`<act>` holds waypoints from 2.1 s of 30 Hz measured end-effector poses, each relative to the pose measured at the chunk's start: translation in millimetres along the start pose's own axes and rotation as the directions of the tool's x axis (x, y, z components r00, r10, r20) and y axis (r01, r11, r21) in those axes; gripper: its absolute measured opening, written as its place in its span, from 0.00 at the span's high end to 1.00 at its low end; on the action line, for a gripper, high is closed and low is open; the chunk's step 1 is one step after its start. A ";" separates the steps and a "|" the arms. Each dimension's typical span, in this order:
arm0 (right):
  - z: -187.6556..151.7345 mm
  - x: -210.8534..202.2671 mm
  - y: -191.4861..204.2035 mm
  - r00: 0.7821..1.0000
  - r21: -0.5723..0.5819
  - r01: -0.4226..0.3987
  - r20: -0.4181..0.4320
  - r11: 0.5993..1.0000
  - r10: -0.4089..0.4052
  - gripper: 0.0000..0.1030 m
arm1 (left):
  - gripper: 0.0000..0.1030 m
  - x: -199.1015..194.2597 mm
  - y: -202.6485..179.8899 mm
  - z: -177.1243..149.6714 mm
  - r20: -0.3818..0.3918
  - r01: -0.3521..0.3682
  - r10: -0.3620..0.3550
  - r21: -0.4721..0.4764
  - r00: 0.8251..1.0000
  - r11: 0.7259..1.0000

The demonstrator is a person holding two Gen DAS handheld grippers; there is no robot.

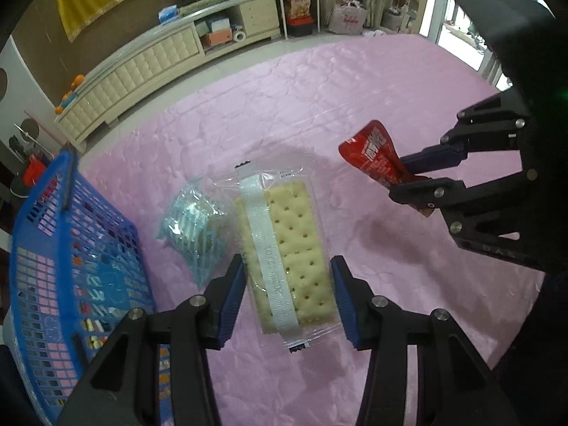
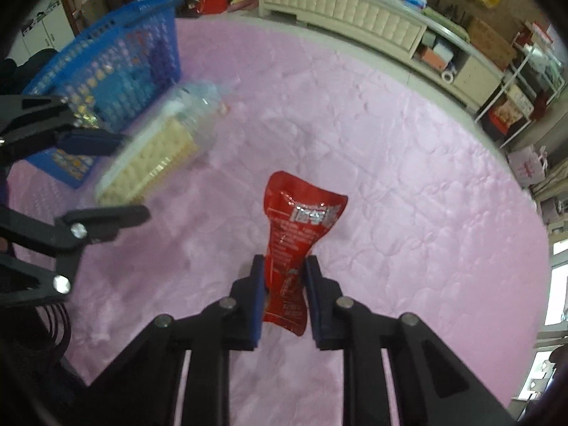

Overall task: Organize snacks
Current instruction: 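Carry both packets over the basket and open the left tool to drop the crackers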

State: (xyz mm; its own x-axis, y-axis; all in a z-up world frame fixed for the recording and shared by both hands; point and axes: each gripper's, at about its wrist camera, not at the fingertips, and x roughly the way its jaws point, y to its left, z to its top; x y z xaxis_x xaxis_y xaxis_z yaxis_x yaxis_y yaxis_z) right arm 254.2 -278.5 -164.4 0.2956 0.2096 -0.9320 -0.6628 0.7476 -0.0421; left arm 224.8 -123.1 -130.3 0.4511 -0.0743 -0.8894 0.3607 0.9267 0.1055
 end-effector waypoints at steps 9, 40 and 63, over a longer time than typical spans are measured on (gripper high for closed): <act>-9.0 -63.9 6.8 0.995 -0.045 0.056 0.087 0.997 -0.052 0.76 | 0.56 -58.2 10.5 -14.5 0.087 0.014 -0.011 -0.030 0.996 0.999; 55.3 -131.5 114.6 0.974 -0.223 0.022 0.225 0.975 0.029 0.76 | 0.56 -168.2 153.9 -110.5 0.221 -0.060 0.104 -0.198 0.970 0.978; 59.7 -81.0 105.8 0.988 -0.214 -0.015 0.144 0.977 0.047 0.76 | 0.56 -104.0 176.1 -119.7 0.115 0.014 0.018 -0.272 0.993 0.962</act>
State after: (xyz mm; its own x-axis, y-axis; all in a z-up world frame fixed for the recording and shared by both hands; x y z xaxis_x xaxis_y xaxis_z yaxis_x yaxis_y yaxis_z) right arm 201.2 -178.7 -71.9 0.3603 0.3332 -0.8713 -0.7989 0.5924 -0.1038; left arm 143.8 92.0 -72.5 0.5485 -0.0999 -0.8301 0.1318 0.9908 -0.0322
